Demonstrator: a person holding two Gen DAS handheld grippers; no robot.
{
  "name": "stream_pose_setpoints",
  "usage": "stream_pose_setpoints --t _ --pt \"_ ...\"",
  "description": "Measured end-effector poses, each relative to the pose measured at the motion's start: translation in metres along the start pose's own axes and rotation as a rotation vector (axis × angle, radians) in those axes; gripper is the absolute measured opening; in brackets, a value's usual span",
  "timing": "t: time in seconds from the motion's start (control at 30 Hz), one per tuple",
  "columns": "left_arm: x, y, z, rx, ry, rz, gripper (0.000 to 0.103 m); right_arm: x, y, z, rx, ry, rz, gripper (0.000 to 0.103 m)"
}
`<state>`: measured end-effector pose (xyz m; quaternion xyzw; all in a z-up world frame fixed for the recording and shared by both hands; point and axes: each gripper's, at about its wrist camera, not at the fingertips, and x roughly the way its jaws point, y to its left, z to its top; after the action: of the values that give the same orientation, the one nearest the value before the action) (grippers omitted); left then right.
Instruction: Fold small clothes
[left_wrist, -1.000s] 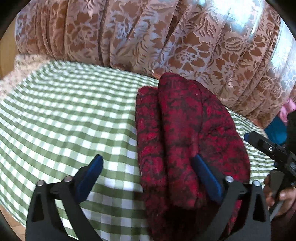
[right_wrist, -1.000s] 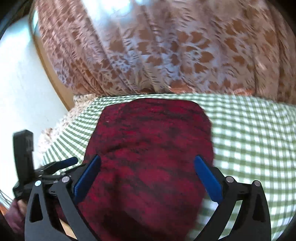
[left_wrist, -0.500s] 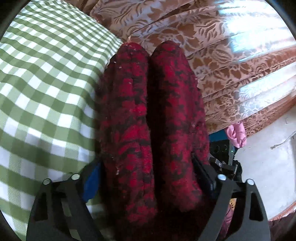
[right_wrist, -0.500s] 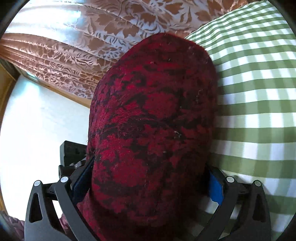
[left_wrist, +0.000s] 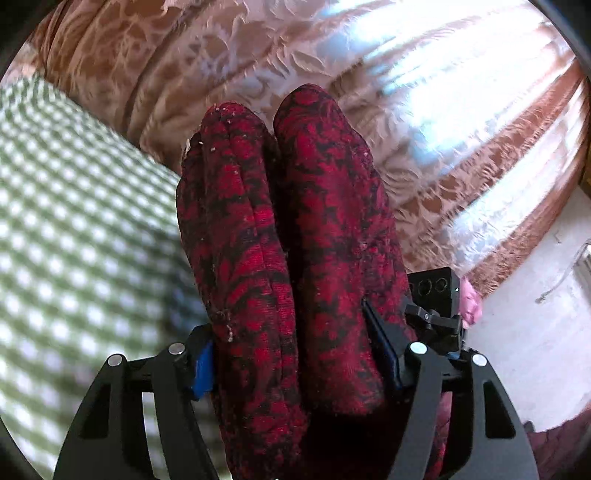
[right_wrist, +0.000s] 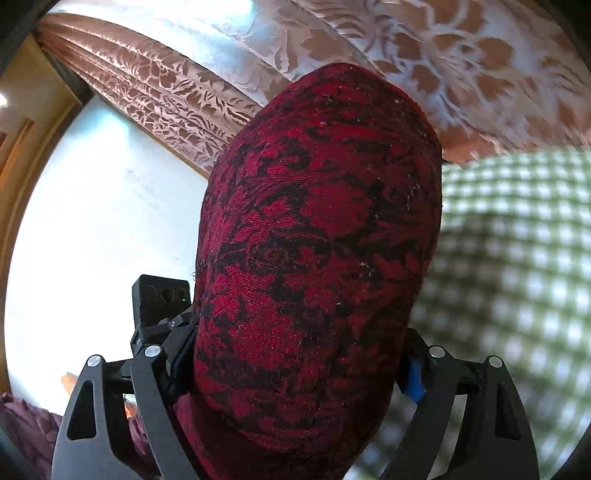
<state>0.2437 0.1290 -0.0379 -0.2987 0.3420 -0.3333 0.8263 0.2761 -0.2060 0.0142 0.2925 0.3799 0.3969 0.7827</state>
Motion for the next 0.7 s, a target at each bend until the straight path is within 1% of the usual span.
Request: stream_pose_setpoints --t 0.03,0.1,0.13,0.17,0.2,0.23,0.27,0.3,0.33,0.4,0.47,0.53,0.6,0.67,0.7 --pt "0.006 0.005 0.006 -0.007 0.004 0.012 0.068 0.006 -0.007 0.008 0.008 0.008 -0.009 0.084" --pt "0.023 0.017 0.014 -0.016 0.022 0.065 0.067 0.02 -0.026 0.022 0.032 0.032 -0.049 0.084" --pt "0.037 0.027 0.018 -0.017 0.046 0.108 0.066 0.027 -0.035 0.025 0.044 0.046 -0.08 0.084" --pt "0.051 0.034 0.017 0.0 0.078 0.162 0.065 0.032 -0.049 0.024 0.06 0.065 -0.118 0.084" --pt "0.068 0.046 0.015 -0.006 0.129 0.246 0.065 0.044 -0.067 0.022 0.089 0.111 -0.194 0.084" --pt "0.079 0.054 0.01 -0.022 0.167 0.28 0.066 0.053 -0.08 0.019 0.108 0.149 -0.254 0.086" --pt "0.088 0.059 0.005 -0.011 0.182 0.303 0.074 0.059 -0.091 0.014 0.122 0.169 -0.289 0.094" --pt "0.09 0.058 0.002 0.018 0.162 0.333 0.082 0.058 -0.096 0.01 0.126 0.151 -0.274 0.096" --pt "0.09 0.055 0.001 0.029 0.148 0.35 0.082 0.056 -0.096 0.009 0.125 0.14 -0.272 0.097" --pt "0.085 0.048 0.004 0.031 0.131 0.36 0.081 0.049 -0.087 0.011 0.104 0.124 -0.291 0.098" --pt "0.076 0.034 0.005 0.085 0.1 0.413 0.081 0.04 -0.07 0.016 0.061 0.103 -0.351 0.098" --pt "0.068 0.019 0.006 0.142 0.059 0.471 0.083 0.029 -0.048 0.025 -0.001 0.045 -0.403 0.098" --pt "0.065 0.013 0.008 0.166 0.018 0.508 0.083 0.019 -0.018 0.034 -0.081 -0.046 -0.434 0.098" --pt "0.067 0.012 0.008 0.162 -0.006 0.542 0.084 0.025 0.003 0.044 -0.148 -0.083 -0.458 0.097" --pt "0.069 0.014 0.007 0.156 -0.011 0.55 0.084 0.037 0.015 0.05 -0.198 -0.085 -0.492 0.096"
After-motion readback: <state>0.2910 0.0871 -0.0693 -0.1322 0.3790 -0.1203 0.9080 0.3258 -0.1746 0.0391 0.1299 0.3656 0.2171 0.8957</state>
